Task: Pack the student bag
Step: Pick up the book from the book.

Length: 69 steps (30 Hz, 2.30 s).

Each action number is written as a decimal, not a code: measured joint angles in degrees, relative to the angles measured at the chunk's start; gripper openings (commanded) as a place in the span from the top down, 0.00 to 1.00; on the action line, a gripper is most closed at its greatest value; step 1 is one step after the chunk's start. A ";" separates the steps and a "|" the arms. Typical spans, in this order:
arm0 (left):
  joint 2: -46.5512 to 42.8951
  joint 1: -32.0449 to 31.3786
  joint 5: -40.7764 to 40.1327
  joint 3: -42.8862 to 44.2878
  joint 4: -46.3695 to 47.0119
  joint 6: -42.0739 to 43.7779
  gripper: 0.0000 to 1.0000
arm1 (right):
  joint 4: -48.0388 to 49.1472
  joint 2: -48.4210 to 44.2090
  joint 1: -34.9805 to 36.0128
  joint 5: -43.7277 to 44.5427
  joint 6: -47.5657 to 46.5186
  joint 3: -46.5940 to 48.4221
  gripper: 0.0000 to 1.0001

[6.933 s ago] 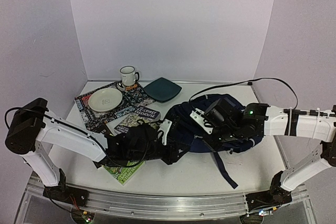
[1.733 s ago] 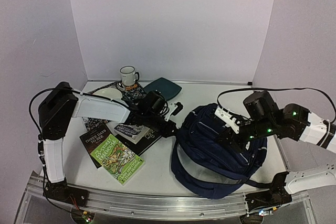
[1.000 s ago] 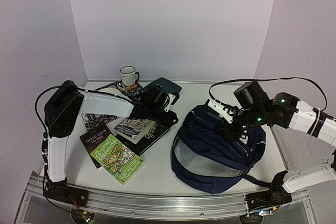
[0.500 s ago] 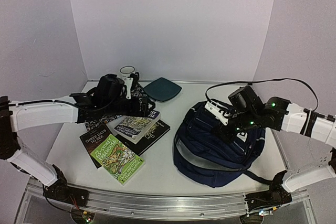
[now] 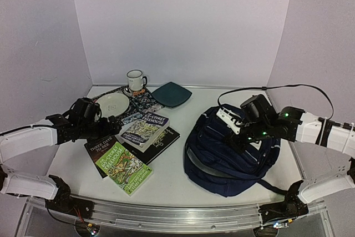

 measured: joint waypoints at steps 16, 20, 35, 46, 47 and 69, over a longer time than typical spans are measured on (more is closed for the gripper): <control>5.67 8.37 8.39 2.34 -9.18 3.45 0.08 | 4.91 1.11 -0.54 1.62 3.03 -2.31 1.00; 16.25 11.89 15.13 10.60 -6.23 10.45 0.11 | 5.84 1.66 -0.59 1.34 3.52 -2.53 1.00; 40.89 15.79 33.68 22.77 -1.11 23.02 0.16 | 6.58 1.46 -0.61 0.96 4.13 -3.19 1.00; 45.39 16.01 44.31 22.58 3.91 24.59 0.26 | 6.60 1.46 -0.63 0.94 4.13 -3.21 1.00; 45.60 16.08 45.17 22.32 4.66 24.64 0.29 | 6.62 1.46 -0.63 0.94 4.13 -3.21 1.00; 39.80 15.96 50.05 18.41 7.45 19.73 1.00 | 6.64 1.46 -0.63 0.96 4.29 -3.21 1.00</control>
